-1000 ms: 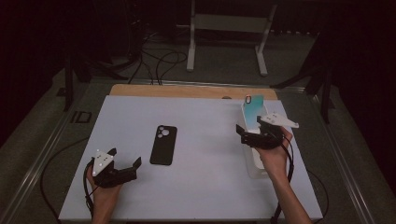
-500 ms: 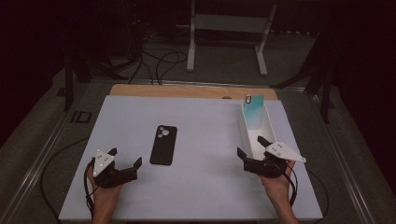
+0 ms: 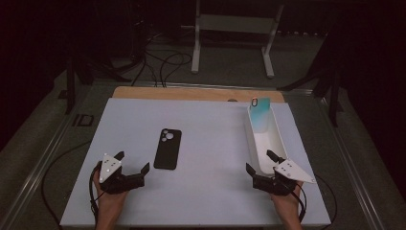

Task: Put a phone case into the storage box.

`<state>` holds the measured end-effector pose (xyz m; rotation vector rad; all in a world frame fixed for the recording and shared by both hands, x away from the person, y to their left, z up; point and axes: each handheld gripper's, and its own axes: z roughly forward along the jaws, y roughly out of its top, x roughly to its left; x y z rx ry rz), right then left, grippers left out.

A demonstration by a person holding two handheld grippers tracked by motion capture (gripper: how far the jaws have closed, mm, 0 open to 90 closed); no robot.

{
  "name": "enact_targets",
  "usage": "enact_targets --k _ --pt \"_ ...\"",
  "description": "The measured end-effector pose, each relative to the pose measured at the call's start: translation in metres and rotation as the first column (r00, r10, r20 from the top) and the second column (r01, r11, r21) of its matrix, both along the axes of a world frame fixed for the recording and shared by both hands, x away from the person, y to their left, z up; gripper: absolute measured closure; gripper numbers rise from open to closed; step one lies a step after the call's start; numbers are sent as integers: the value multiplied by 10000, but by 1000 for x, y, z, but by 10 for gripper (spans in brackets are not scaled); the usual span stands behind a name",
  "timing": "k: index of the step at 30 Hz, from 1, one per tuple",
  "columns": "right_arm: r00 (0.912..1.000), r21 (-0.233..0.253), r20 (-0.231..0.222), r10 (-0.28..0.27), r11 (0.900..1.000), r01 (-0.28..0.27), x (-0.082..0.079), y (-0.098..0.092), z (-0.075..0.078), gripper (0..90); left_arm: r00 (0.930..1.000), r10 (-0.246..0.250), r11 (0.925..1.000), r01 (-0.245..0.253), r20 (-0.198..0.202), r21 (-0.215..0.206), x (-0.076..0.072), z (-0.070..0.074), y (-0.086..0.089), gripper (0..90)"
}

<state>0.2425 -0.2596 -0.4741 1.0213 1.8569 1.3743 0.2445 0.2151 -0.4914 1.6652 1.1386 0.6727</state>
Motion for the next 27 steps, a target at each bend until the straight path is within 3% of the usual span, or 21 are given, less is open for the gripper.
enact_targets --k 7,13,17,27 --pt "10000 -20 42 6 10000 -6 2 4 -1 108 9987 -255 9986 275 -445 455 13 4 -14 0" --pt "9999 -37 104 -34 10000 35 3 4 -1 108 9916 -562 9957 644 -1165 672 27 -1 -27 0" --pt "9999 17 105 -47 10000 47 3 2 -1 108 9871 -342 9970 445 -1562 628 39 -4 -33 0" --pt "10000 -27 63 -44 10000 44 3 2 -2 109 9791 -66 9972 216 -2031 717 60 -10 -51 0"
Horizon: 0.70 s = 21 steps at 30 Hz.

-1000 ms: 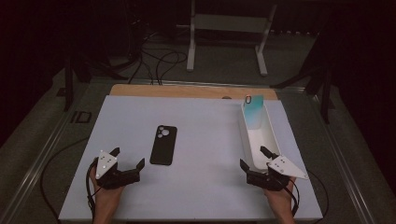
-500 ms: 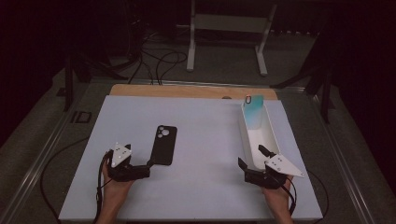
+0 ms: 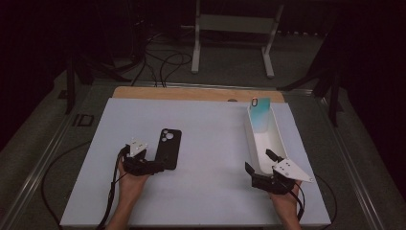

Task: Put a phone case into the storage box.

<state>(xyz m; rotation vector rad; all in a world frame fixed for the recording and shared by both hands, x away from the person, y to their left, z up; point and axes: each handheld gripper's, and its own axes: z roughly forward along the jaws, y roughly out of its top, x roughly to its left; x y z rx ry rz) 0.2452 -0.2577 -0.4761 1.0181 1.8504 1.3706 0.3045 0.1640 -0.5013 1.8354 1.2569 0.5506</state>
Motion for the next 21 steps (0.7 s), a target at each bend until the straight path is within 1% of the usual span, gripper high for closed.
enact_targets --k 6,8,13,19,21 --pt "10000 -5 2 29 10000 -29 0 0 0 109 9997 110 9992 -101 -234 392 12 -4 -16 0" --pt "10000 13 63 10 10000 -10 0 0 0 109 9993 242 9982 -226 -291 551 15 -5 -21 0" --pt "9999 9 138 -40 10000 40 -2 -1 1 109 9972 420 9976 -384 -620 576 24 -8 -27 0" --pt "9999 83 131 -101 9999 100 -2 -2 1 109 9955 381 9952 -300 -868 930 29 -13 -34 0" --pt "9998 96 132 -128 9999 127 -2 -2 1 109 9949 358 9949 -266 -946 974 31 -15 -36 0"
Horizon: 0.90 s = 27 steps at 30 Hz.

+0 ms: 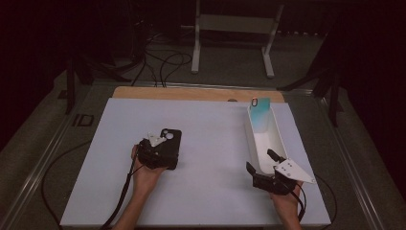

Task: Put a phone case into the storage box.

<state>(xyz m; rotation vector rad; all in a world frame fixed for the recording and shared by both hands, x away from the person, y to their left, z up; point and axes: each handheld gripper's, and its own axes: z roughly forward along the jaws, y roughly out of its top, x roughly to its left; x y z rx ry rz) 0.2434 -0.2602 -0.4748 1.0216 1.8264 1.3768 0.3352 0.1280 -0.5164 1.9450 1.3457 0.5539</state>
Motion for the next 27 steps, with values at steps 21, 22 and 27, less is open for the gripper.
enact_targets --k 21,22,27 --pt "9998 -44 -17 -187 9998 187 0 -3 -2 112 9980 138 9987 -108 -620 494 7 -15 -10 0" --pt "9998 -39 -31 -206 9998 205 0 -3 -2 112 9978 176 9986 -143 -646 512 7 -15 -10 0" --pt "9997 -61 -11 -236 9997 236 0 -3 -2 112 9964 309 9975 -257 -794 657 9 -16 -11 0"
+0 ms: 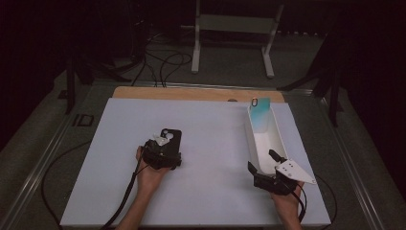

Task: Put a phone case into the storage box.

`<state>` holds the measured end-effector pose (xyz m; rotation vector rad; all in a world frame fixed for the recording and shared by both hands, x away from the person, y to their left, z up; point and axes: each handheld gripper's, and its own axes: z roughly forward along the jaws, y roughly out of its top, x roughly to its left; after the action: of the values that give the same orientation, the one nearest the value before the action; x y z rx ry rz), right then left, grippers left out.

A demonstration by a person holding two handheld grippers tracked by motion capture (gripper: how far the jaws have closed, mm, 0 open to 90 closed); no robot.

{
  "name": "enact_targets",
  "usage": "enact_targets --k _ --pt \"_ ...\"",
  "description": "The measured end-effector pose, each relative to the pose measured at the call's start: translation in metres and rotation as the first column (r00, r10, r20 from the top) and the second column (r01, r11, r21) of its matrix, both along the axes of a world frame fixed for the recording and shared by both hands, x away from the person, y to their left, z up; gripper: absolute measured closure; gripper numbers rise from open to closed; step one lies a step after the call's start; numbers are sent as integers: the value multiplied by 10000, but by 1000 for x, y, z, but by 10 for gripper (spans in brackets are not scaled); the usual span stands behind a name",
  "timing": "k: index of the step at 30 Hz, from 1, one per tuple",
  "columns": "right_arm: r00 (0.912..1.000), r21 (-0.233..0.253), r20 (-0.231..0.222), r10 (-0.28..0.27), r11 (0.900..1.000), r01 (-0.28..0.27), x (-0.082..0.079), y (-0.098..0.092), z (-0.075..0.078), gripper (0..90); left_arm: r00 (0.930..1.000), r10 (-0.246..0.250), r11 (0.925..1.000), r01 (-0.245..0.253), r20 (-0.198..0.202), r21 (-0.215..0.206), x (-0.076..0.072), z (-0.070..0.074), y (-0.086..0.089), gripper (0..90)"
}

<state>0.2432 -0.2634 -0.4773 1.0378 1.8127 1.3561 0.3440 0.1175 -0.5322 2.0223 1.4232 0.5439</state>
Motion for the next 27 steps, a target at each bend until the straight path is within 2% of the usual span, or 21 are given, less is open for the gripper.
enact_targets --k 5,9,15,21,27 --pt "10000 28 -2 -25 10000 25 0 -1 0 112 9997 115 9999 -113 -202 77 0 0 0 23" --pt "10000 8 8 -34 10000 34 0 -1 0 113 9994 -28 9999 32 -350 128 0 2 3 76" --pt "10000 -9 8 -41 10000 41 0 0 0 113 9991 -41 9999 47 -429 146 0 3 2 76" --pt "10000 -78 28 -68 9999 69 0 0 0 114 9971 -1 9997 20 -765 252 3 6 1 86" --pt "9999 -121 32 -128 9998 128 0 0 0 126 9960 -202 9996 220 -868 198 3 8 5 128"
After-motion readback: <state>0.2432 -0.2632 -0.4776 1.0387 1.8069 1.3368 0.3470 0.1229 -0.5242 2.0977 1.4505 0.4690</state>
